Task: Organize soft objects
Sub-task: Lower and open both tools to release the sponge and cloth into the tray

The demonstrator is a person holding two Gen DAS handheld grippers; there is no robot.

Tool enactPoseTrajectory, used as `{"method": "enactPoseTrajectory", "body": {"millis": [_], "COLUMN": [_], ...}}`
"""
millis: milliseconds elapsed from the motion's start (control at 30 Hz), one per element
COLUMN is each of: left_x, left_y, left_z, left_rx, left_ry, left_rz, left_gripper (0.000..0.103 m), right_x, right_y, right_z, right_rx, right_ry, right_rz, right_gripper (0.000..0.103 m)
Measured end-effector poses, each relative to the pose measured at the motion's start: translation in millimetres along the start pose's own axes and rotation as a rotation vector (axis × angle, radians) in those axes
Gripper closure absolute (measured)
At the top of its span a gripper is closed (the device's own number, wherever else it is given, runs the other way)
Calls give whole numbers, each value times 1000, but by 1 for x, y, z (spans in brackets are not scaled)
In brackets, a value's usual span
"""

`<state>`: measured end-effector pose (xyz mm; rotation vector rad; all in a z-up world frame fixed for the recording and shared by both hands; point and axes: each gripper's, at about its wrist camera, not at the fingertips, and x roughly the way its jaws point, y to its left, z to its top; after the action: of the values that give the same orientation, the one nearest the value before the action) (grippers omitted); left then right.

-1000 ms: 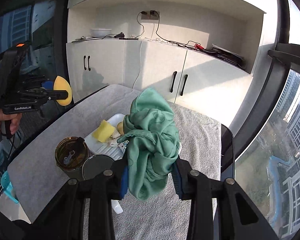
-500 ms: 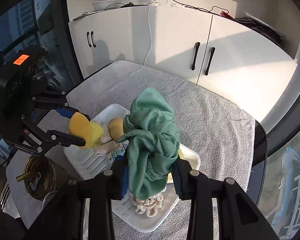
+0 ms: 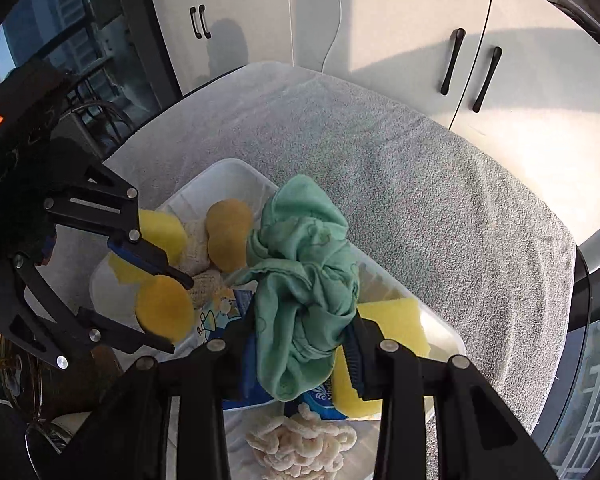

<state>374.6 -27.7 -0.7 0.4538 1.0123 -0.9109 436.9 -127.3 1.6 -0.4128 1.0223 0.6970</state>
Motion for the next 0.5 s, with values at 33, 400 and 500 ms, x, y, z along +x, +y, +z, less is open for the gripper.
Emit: {"method": "enactPoseTrajectory", "body": {"millis": [33, 400, 500], "left_x": [1, 5, 6], "left_y": [0, 5, 7], "left_z": [-1, 1, 1], "left_rx": [4, -11, -24], "left_ry": [2, -1, -5], "left_rz": [-1, 16, 31], "left_gripper": [67, 62, 48], "right_x": [3, 26, 27], "right_y": [1, 4, 8], "right_z": [0, 4, 5], "right_rx": [-8, -27, -37], "right_ry": [8, 50, 51], "right_rz": [4, -12, -24], "right_gripper": [65, 63, 63]}}
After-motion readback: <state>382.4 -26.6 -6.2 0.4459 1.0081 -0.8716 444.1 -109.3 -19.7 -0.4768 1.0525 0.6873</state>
